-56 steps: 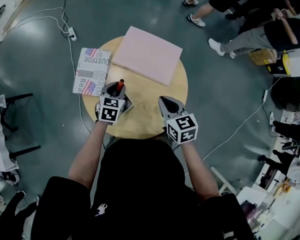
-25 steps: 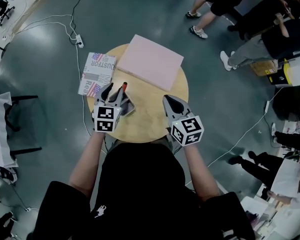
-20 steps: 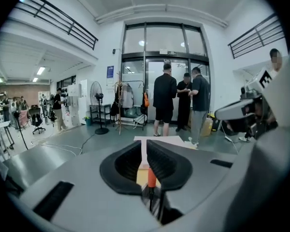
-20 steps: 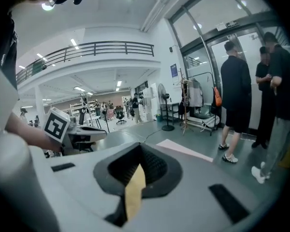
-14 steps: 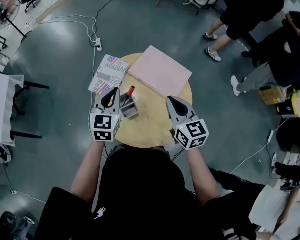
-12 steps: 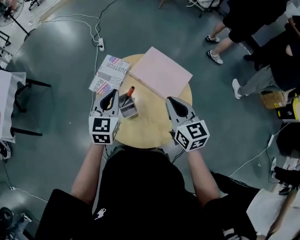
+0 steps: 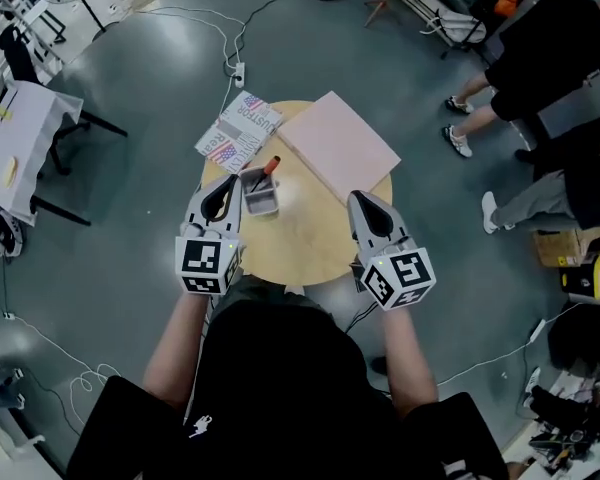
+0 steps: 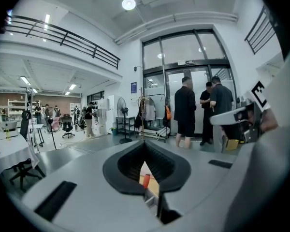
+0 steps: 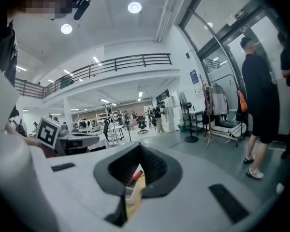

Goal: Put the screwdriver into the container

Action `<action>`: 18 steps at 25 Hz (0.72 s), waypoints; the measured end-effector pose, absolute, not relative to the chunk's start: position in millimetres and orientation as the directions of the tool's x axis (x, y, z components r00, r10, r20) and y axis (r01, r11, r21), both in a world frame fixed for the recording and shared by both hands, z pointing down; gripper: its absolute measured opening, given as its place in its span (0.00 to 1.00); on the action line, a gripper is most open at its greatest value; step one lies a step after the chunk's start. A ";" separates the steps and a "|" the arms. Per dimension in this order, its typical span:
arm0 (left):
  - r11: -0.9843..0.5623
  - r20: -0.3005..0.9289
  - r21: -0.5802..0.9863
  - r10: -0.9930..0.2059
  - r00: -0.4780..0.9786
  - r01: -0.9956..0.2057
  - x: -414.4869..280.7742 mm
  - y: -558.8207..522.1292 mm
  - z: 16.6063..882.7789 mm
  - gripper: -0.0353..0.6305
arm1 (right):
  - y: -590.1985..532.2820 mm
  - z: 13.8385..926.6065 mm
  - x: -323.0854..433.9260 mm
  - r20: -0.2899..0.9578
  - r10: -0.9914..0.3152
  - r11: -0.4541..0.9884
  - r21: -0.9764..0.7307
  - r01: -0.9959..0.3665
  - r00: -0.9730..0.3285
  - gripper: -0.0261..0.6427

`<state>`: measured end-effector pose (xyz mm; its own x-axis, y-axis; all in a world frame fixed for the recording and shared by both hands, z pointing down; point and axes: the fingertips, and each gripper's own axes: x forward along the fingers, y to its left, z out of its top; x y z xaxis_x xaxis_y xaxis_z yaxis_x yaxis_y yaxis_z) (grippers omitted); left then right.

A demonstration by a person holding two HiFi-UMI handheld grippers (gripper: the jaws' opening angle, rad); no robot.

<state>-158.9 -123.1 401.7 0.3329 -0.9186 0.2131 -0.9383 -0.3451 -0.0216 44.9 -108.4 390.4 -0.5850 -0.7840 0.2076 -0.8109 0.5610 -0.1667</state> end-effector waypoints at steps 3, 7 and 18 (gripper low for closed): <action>-0.307 0.196 -0.030 -0.935 0.295 -0.951 -156.7 -108.5 394.8 0.06 | -98.9 387.5 51.5 0.199 -0.770 0.584 -0.162 -0.795 -0.606 0.04; -0.268 0.184 -0.040 -0.949 0.256 -0.963 -154.4 -90.8 390.0 0.06 | -90.0 384.8 57.5 0.189 -0.754 0.609 -0.161 -0.777 -0.630 0.04; -0.229 0.165 -0.069 -0.962 0.216 -0.971 -143.7 -67.4 380.3 0.06 | -73.1 374.4 69.4 0.160 -0.746 0.630 -0.146 -0.763 -0.646 0.04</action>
<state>-143.7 -67.4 380.3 0.2157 -0.9624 0.1651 -0.9709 -0.2293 -0.0686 69.4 -73.1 374.4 -0.6463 -0.7462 0.1598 -0.7631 0.6297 -0.1457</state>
